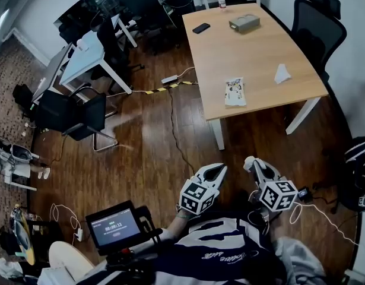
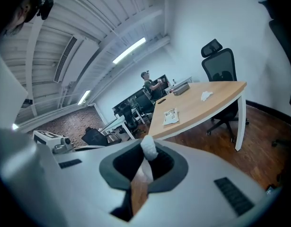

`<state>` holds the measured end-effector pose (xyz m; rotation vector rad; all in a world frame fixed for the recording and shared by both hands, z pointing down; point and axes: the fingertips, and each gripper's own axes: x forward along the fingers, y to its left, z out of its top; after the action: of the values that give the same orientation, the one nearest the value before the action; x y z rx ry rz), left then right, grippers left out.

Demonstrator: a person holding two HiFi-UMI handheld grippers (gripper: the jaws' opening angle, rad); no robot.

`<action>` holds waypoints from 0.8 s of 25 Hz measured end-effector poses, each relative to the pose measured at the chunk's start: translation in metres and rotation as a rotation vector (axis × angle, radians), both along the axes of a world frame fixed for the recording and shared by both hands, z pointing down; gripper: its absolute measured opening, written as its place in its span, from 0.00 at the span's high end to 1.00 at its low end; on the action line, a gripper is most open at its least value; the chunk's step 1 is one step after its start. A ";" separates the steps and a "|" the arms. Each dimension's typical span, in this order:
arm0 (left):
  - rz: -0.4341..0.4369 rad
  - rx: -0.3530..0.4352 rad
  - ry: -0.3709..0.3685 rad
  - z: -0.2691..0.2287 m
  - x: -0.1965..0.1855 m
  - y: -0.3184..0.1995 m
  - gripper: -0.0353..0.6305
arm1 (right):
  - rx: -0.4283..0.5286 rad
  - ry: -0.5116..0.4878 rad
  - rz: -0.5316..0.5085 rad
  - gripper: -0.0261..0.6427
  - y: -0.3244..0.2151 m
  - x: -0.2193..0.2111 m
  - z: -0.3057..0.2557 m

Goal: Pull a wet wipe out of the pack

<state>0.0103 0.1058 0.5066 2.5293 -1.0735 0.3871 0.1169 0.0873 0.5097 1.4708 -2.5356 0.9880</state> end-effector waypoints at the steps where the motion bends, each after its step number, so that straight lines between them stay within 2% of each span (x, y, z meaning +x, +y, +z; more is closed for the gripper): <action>1: 0.004 0.008 -0.011 0.001 -0.006 0.004 0.94 | 0.006 0.005 0.001 0.94 0.004 -0.007 -0.001; 6: 0.016 -0.006 0.014 0.005 -0.031 0.019 0.94 | 0.005 0.018 0.016 0.94 0.022 -0.032 -0.001; 11: 0.009 -0.006 0.016 0.019 -0.045 0.026 0.94 | -0.007 0.026 0.021 0.94 0.033 -0.043 0.012; 20: -0.003 -0.003 0.045 0.011 -0.062 0.034 0.94 | -0.019 0.059 0.008 0.94 0.044 -0.061 0.004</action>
<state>-0.0520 0.1397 0.5178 2.5213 -1.0595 0.3293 0.0556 0.1314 0.5134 1.4832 -2.4748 0.9529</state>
